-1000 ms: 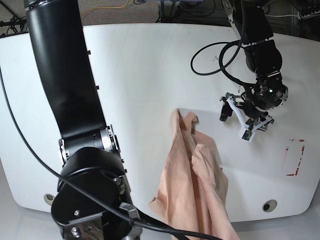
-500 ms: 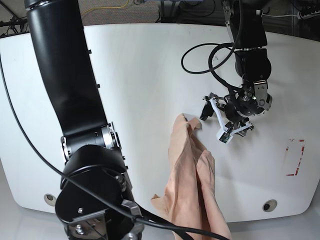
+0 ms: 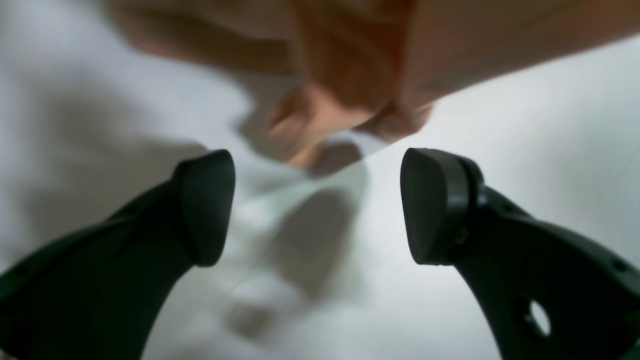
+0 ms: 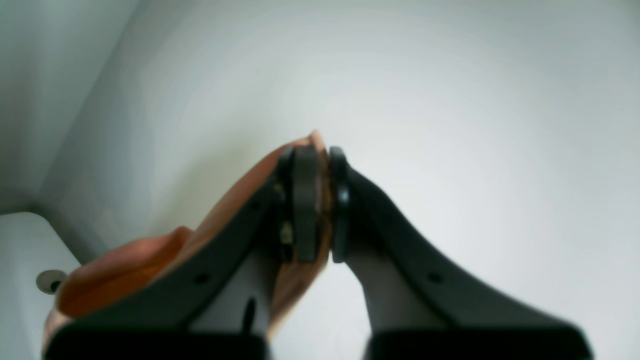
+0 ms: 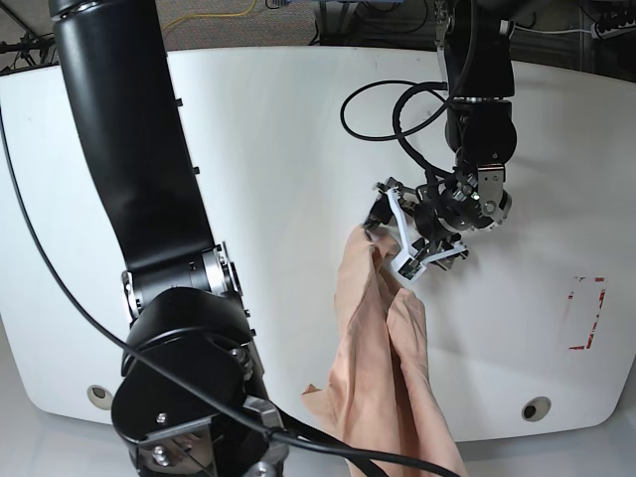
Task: Fold the T-shirt properly
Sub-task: 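Lower the left gripper onto the bunched shirt and grasp a corner, then pull the grasped corner with the left gripper away from the right gripper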
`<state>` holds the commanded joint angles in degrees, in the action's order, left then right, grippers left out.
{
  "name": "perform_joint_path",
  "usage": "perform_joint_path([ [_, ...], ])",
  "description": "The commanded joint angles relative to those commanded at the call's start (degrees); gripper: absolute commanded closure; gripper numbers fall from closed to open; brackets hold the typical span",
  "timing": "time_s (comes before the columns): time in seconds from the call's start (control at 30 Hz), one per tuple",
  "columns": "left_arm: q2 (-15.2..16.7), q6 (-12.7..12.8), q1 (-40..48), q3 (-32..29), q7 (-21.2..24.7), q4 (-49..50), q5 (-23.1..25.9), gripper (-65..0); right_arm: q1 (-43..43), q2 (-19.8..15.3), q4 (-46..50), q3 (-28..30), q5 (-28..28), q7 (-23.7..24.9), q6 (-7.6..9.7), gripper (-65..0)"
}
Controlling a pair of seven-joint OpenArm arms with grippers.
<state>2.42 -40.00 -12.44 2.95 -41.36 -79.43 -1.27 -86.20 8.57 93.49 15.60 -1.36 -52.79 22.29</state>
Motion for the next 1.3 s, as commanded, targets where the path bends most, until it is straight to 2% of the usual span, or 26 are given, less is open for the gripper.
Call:
perform_joint_path([
  [0.2,0.0,0.0,-1.41,-0.18,3.43,4.04,-0.09,-48.5,0.62,0.0,0.09,0.0,0.0,0.0,0.0,0.0],
  [0.4,-0.09,0.0,-3.08,-0.18,3.69,8.18,0.0,-47.5,1.05,0.0,0.09,-0.09,0.0,0.0,0.0,0.0],
  [0.47,-0.18,0.0,-3.52,-0.18,3.69,9.32,0.0,-44.4,1.14,-0.09,0.09,-0.09,0.0,0.0,0.0,0.0],
  [0.73,-0.18,0.0,-4.92,-0.18,3.69,12.75,0.0,-25.4,1.32,-0.18,0.09,-0.26,0.0,0.0,0.0,0.0],
  [0.97,-0.26,0.0,-5.36,-0.18,3.69,12.84,0.26,-1.1,1.67,-0.35,0.09,-0.26,0.0,0.0,0.0,0.0],
  [1.13,-0.53,0.0,-5.1,-0.18,3.34,11.96,0.26,0.0,2.55,-2.11,1.05,-0.26,0.0,-0.18,0.0,0.0],
  [1.3,-2.99,0.0,-3.43,-0.18,3.16,5.71,0.26,0.0,5.1,-4.66,2.81,-0.35,0.35,-0.26,0.0,0.0],
])
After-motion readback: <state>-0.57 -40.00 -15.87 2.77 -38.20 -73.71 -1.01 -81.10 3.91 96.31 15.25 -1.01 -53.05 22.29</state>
